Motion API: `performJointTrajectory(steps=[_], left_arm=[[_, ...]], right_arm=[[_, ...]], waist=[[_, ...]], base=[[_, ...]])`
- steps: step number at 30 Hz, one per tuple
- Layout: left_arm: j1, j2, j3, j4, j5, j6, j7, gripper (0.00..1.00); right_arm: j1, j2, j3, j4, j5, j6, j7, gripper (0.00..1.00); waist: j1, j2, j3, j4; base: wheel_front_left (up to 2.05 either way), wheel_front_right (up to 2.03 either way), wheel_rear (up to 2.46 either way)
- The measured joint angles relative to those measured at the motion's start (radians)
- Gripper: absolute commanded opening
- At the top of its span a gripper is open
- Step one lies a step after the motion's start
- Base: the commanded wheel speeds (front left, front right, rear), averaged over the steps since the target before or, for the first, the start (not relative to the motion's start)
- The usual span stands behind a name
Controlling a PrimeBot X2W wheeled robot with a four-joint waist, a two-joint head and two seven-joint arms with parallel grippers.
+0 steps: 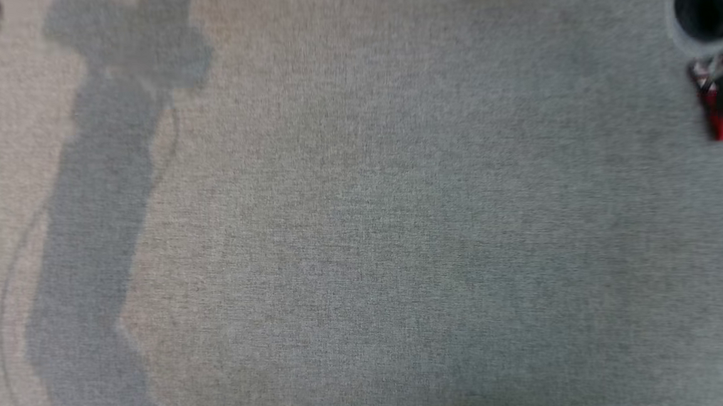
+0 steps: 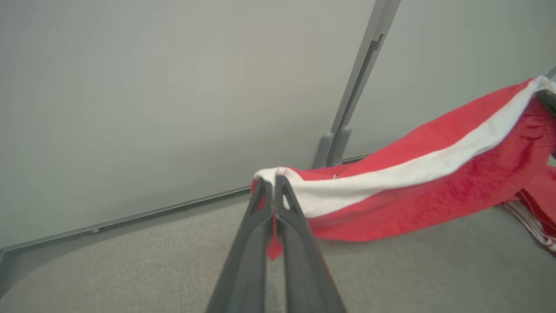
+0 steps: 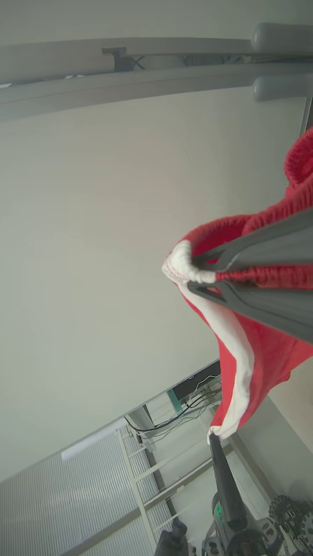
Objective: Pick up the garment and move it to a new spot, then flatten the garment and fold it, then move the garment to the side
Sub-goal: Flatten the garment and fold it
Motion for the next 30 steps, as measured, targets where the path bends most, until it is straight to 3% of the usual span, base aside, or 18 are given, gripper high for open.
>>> performJointTrajectory(steps=[9, 17, 22, 30], left_arm=[[0.266, 0.116, -0.109, -0.152, -0.107, 0.000, 0.034, 0.00], [0.498, 0.224, -0.157, -0.323, -0.182, 0.000, 0.038, 0.00], [0.617, 0.304, -0.167, -0.446, -0.214, 0.010, 0.016, 0.00], [0.799, 0.480, -0.174, -0.720, -0.297, 0.080, -0.082, 0.00]], right_arm=[[0.242, -0.039, 0.182, -0.060, 0.075, 0.000, 0.000, 0.00], [0.483, -0.095, 0.240, -0.140, 0.081, 0.000, 0.000, 0.00], [0.646, -0.120, 0.214, -0.235, 0.057, 0.000, 0.000, 0.00], [0.925, -0.147, 0.102, -0.397, 0.016, 0.000, 0.000, 0.00]], waist=[[0.0000, 0.0000, -0.148, -0.024], [-0.0001, 0.0000, -0.314, -0.043], [0.0000, 0.0000, -0.404, -0.055], [0.0000, 0.0000, -0.472, -0.092]], base=[[0.00, 0.00, 0.00], [0.00, 0.00, 0.00], [0.00, 0.00, 0.00], [0.00, 0.00, 0.00]])
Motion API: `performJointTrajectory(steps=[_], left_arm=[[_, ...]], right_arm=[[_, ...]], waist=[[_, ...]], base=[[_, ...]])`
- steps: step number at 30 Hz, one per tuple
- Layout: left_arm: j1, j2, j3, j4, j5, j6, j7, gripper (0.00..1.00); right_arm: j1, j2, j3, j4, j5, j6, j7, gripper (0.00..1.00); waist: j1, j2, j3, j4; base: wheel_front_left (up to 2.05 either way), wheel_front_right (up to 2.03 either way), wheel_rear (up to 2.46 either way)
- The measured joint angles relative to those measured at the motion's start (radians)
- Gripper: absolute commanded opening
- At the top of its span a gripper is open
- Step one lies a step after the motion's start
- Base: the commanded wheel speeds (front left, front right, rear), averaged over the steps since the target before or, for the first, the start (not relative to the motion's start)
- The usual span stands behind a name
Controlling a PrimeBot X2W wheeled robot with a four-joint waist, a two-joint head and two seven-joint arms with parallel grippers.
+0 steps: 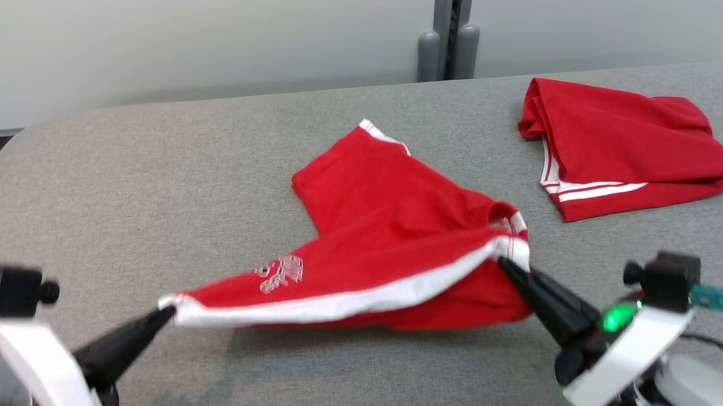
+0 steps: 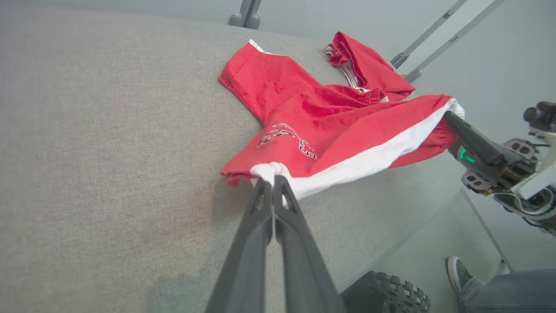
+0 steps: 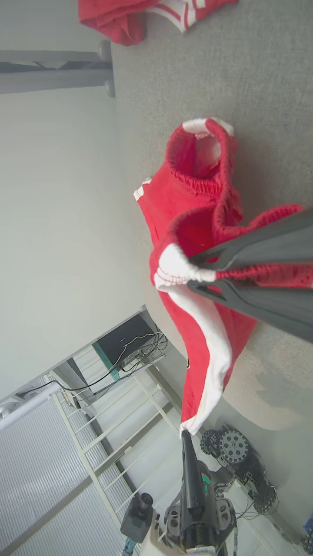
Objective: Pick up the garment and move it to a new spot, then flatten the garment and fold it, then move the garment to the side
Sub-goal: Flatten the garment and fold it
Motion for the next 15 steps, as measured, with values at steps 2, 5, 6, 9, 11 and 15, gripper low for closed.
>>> performJointTrajectory(steps=[2, 5, 6, 9, 11, 15], left_arm=[[0.046, 0.036, -0.001, -0.055, -0.015, 0.017, -0.036, 0.00], [0.110, 0.080, -0.003, -0.126, -0.031, 0.038, -0.106, 0.00], [0.114, 0.082, -0.004, -0.134, -0.031, 0.040, -0.119, 0.00], [0.114, 0.088, -0.001, -0.146, -0.030, 0.049, -0.129, 0.00], [0.109, 0.087, 0.001, -0.149, -0.022, 0.051, -0.112, 0.00], [0.053, 0.077, 0.021, -0.123, -0.013, 0.052, -0.058, 0.00]], right_arm=[[0.060, 0.001, -0.024, -0.039, -0.005, 0.000, 0.000, 0.00], [0.158, -0.013, -0.054, -0.089, -0.015, 0.000, 0.000, 0.00], [0.172, -0.018, -0.062, -0.095, -0.015, 0.000, 0.000, 0.00], [0.188, -0.027, -0.079, -0.116, -0.018, 0.000, 0.000, 0.00], [0.188, -0.033, -0.079, -0.117, -0.031, 0.000, 0.000, 0.00], [0.165, -0.049, -0.038, -0.084, -0.045, 0.000, 0.000, 0.00]], waist=[[0.0000, 0.0000, -0.003, -0.006], [0.0000, 0.0000, 0.000, -0.007], [0.0000, 0.0000, 0.000, -0.007], [0.0000, 0.0000, 0.000, -0.009], [0.0000, 0.0000, 0.001, -0.014], [0.0000, 0.0000, 0.012, -0.025]], base=[[0.00, 0.00, 0.00], [0.00, 0.00, 0.00], [0.00, 0.00, 0.00], [0.00, 0.00, 0.00], [0.00, 0.00, 0.00], [0.00, 0.00, 0.00]])
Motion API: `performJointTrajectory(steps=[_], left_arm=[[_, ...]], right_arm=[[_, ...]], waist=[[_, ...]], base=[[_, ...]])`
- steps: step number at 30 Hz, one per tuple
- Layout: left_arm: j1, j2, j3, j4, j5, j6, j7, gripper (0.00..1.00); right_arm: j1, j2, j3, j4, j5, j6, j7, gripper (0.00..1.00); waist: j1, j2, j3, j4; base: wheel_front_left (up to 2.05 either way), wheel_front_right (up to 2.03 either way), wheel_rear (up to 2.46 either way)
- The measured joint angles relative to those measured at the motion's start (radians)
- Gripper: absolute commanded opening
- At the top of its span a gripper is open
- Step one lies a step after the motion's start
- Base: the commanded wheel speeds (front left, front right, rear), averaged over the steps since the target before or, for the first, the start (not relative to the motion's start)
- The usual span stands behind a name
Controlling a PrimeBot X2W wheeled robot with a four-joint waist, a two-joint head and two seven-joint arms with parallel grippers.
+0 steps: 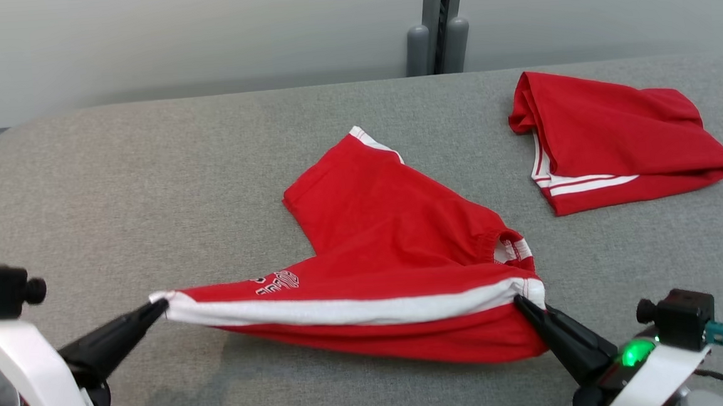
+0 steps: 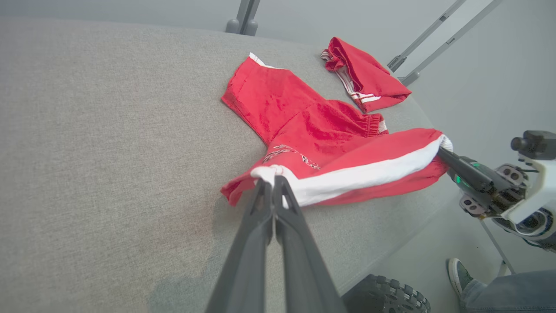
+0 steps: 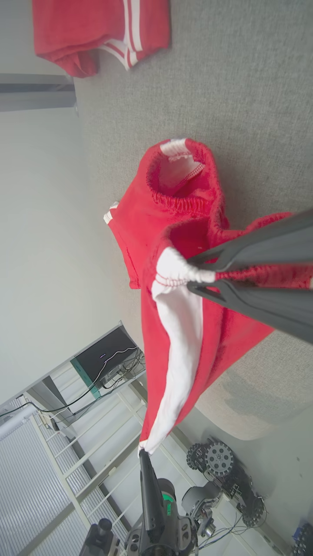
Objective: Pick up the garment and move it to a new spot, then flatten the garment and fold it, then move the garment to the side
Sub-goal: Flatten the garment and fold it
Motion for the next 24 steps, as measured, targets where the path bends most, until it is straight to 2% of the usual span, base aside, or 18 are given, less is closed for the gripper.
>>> performJointTrajectory(steps=[5, 9, 24], left_arm=[[-0.098, -0.039, 0.022, 0.084, 0.037, 0.000, 0.092, 0.00], [-0.173, -0.089, 0.038, 0.159, 0.048, -0.018, 0.155, 0.00], [-0.416, -0.247, 0.058, 0.458, 0.142, -0.081, 0.326, 0.00]], right_arm=[[-0.071, 0.021, 0.015, 0.016, -0.008, 0.000, 0.000, 0.06], [-0.095, 0.061, -0.013, 0.037, -0.014, 0.000, 0.000, 0.00], [-0.115, 0.243, -0.151, 0.092, -0.027, 0.000, 0.000, 0.00]], waist=[[0.0000, 0.0000, 0.033, -0.021], [0.0000, 0.0000, 0.070, -0.046], [0.0000, 0.0000, 0.241, -0.161]], base=[[0.00, 0.00, 0.00], [0.00, 0.00, 0.00], [0.00, 0.00, 0.00]])
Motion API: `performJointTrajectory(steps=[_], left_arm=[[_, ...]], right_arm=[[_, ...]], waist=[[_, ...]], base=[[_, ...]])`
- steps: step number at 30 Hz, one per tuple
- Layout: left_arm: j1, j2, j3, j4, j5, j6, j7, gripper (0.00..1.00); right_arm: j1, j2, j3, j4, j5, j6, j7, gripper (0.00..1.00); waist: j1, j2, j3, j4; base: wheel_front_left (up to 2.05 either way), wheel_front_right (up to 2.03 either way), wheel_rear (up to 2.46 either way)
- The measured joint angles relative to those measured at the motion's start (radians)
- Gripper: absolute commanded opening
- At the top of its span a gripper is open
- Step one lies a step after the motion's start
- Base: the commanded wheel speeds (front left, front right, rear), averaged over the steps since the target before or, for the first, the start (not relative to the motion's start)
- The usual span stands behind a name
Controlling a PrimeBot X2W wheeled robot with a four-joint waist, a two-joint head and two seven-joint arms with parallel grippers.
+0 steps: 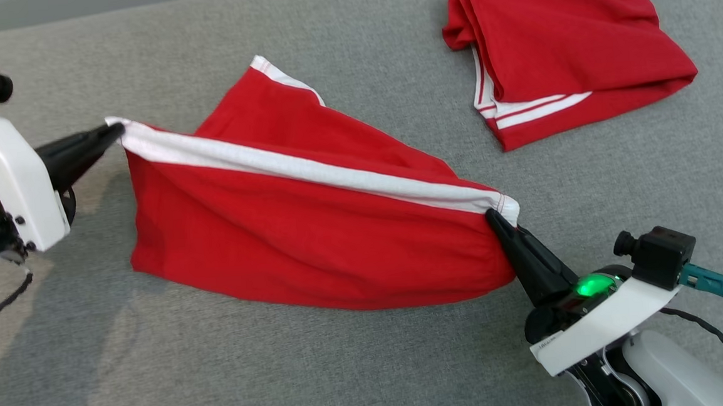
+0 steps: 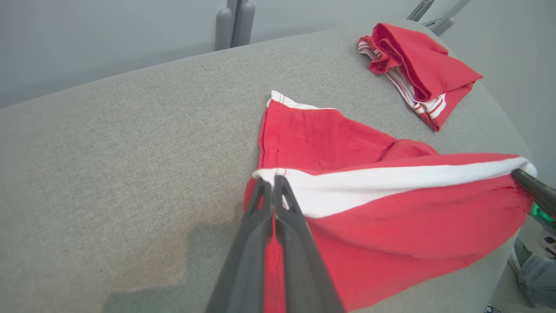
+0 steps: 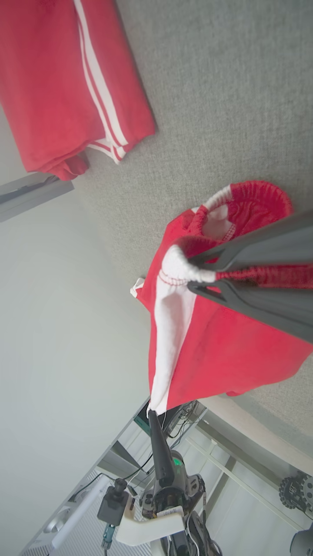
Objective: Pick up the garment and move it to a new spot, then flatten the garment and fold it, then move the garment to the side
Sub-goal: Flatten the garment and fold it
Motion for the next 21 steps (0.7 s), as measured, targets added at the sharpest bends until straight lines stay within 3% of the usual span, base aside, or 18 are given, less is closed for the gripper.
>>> performJointTrajectory(steps=[9, 21], left_arm=[[-0.130, -0.057, -0.007, 0.122, 0.045, -0.033, 0.104, 0.00], [-0.238, -0.136, -0.010, 0.240, 0.061, -0.044, 0.170, 0.00]], right_arm=[[-0.029, 0.058, -0.024, -0.009, -0.024, 0.000, 0.000, 0.00], [-0.067, 0.091, 0.001, -0.025, -0.036, 0.000, -0.002, 0.00]], waist=[[0.0000, 0.0000, 0.094, -0.055], [0.0000, 0.0000, 0.165, -0.125]], base=[[0.00, 0.00, 0.00], [0.00, 0.00, 0.00]])
